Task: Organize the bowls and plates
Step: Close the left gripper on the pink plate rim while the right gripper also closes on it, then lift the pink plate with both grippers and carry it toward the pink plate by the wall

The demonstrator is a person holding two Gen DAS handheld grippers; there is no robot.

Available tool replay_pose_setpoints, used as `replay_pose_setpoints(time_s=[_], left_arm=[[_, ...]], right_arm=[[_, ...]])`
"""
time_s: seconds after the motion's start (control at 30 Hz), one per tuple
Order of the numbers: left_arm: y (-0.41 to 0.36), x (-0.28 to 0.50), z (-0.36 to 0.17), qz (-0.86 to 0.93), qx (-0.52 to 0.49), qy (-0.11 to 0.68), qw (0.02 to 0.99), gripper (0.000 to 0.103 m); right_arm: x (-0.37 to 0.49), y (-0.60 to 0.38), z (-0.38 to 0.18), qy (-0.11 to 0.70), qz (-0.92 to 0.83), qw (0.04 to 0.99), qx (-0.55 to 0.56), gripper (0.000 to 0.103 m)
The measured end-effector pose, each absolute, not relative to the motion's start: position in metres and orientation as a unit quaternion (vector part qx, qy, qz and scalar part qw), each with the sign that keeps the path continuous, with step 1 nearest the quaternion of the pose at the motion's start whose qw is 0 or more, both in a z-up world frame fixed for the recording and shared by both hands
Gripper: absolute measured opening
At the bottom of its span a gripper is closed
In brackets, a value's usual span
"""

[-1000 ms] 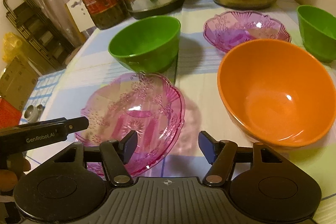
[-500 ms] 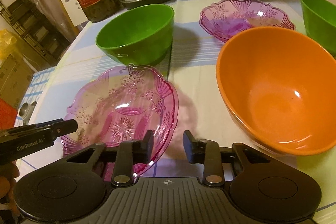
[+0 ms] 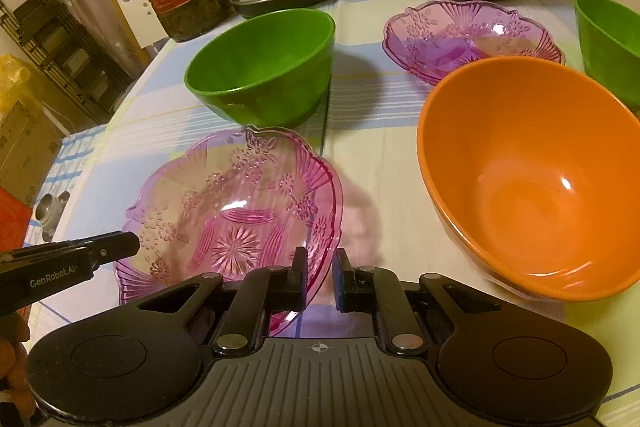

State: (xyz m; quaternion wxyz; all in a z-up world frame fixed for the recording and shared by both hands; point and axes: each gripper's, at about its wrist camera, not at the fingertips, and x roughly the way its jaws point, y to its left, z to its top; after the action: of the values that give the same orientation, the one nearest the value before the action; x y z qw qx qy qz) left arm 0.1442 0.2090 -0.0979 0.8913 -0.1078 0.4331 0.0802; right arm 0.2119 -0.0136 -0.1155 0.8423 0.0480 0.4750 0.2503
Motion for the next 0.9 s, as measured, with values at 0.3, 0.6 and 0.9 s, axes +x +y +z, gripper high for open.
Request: replay_pose_setpoints(time_s=[0.3,0.6,0.9], left_arm=[[0.206,0.135,-0.072,0.082,-0.104,0.424,0.896,0.010],[0.189,0.143,-0.031,0.078,-0.098,0.403,0.906,0.010],[0.148,0.190,-0.001,0.039,-0.090,0.380,0.920,0.010]], right_arm=[[0.203,-0.019,-0.089,0.455,0.260,0.850,0.052,0.012],[0.197,-0.033,-0.057,0.438,0.261,0.858,0.061,0.012],[0.224,-0.075,-0.021,0.414,0.232,0.878,0.065,0.012]])
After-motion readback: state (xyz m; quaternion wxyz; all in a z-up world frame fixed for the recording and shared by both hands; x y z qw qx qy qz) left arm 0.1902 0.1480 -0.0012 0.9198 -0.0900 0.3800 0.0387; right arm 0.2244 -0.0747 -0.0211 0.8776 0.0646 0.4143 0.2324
